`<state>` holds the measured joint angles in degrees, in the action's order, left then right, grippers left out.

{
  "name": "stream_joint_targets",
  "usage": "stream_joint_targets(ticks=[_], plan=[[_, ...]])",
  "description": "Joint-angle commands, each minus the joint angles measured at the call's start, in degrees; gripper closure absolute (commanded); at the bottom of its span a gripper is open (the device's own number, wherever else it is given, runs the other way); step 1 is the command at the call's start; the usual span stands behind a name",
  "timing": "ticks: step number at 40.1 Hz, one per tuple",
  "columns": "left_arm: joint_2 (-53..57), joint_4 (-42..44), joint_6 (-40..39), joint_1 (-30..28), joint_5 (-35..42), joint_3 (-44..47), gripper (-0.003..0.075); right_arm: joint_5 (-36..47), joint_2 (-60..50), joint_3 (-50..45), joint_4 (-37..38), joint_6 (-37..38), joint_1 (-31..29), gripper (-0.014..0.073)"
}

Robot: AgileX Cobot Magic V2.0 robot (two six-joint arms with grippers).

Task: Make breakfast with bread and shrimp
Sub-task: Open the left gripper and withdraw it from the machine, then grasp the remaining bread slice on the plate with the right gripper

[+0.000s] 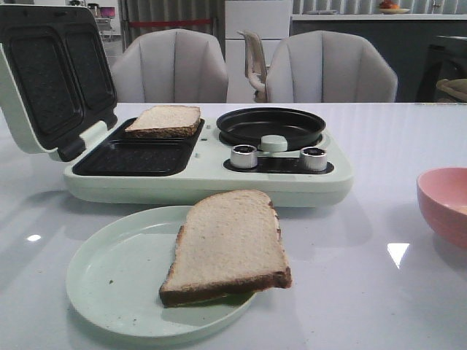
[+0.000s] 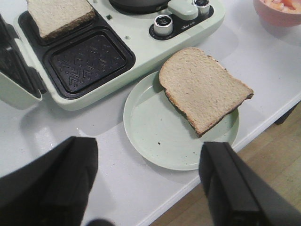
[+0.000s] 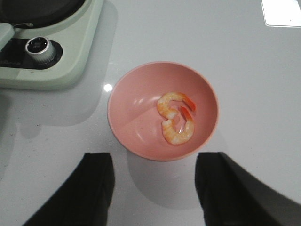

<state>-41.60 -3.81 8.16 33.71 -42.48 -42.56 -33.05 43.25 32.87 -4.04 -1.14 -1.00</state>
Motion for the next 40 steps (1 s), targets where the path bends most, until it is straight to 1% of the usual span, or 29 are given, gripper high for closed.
stream_joint_targets(ticks=[1, 4, 8, 12, 18, 26, 32, 40], plan=[[0.13, -0.72, -0.07, 0.2, 4.33, -1.54, 0.0212, 3.83, 1.3, 1.41, -2.97, -0.15, -0.17, 0.0097], [0.13, -0.72, -0.07, 0.2, 4.33, -1.54, 0.0212, 3.7, 2.31, 1.46, -7.87, -0.21, 0.14, 0.0097], [0.13, -0.72, -0.07, 0.2, 4.33, -1.54, 0.0212, 2.24, 4.6, 1.94, -13.95, -3.29, 2.28, 0.0097], [0.13, -0.72, -0.07, 0.2, 4.33, -1.54, 0.0212, 0.94, 7.62, 2.46, -18.91, -8.16, 6.32, 0.0097], [0.13, -0.72, -0.07, 0.2, 4.33, -1.54, 0.0212, 0.89, 13.06, 3.31, -25.31, -10.41, 13.53, 0.0097], [0.13, -0.72, -0.07, 0.2, 4.33, -1.54, 0.0212, 1.06, 22.61, 6.01, -29.27, -10.46, 20.58, 0.0097], [0.13, -0.72, -0.07, 0.2, 4.33, -1.54, 0.0212, -0.05, 29.95, 9.9, -32.7, -10.46, 21.78, 0.0097], [0.13, -0.72, -0.07, 0.2, 4.33, -1.54, 0.0212, -4.86, 39.19, 16.48, -34.79, -10.46, 21.78, 0.0097]])
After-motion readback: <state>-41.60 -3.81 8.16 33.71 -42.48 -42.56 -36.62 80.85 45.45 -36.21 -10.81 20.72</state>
